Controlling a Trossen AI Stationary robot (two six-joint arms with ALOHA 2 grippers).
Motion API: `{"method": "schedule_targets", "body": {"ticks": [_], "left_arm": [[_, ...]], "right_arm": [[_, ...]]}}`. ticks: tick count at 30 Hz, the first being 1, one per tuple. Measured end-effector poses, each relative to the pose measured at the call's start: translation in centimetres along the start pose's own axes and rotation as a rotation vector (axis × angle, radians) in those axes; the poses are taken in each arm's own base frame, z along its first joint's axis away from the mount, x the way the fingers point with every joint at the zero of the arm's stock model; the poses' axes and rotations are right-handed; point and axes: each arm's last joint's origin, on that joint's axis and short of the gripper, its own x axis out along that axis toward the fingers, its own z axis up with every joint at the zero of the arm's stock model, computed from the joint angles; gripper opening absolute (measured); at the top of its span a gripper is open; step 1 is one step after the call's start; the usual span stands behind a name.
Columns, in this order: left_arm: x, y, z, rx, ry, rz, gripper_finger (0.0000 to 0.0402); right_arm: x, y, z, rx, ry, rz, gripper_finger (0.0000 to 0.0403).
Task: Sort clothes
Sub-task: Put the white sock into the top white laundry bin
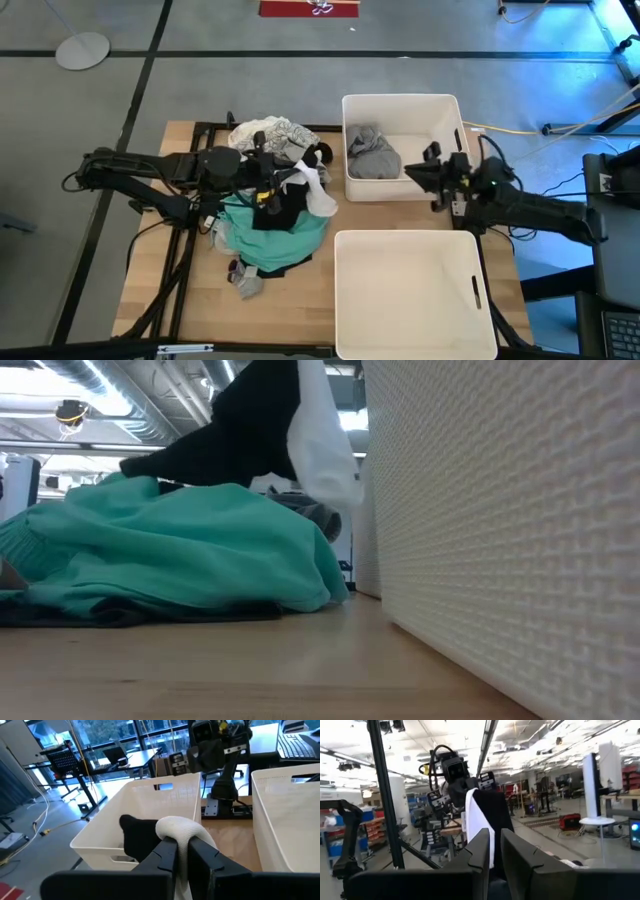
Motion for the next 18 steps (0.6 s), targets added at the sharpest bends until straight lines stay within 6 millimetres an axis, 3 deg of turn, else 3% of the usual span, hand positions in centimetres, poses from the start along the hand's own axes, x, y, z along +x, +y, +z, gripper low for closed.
{"method": "schedule_targets", "body": {"ticks": [8,13,18], "left_arm": [[0.3,0.7,-0.2,-0.035,0.016,0.031,0.0021],[0.4,0.9,-0.2,-0.032,0.016,0.036,0.0021],[0.4,0.9,-0.2,-0.031,0.016,0.035,0.0021]], "right_arm": [[7.8,-1.6,1.0,-0.011,0.19,0.123,0.0071],[12.3,-2.8,0.3,0.01,0.329,0.236,0.0137],[15.4,-3.3,-1.1,-0.016,0.472,0.191,0.0203]]}}
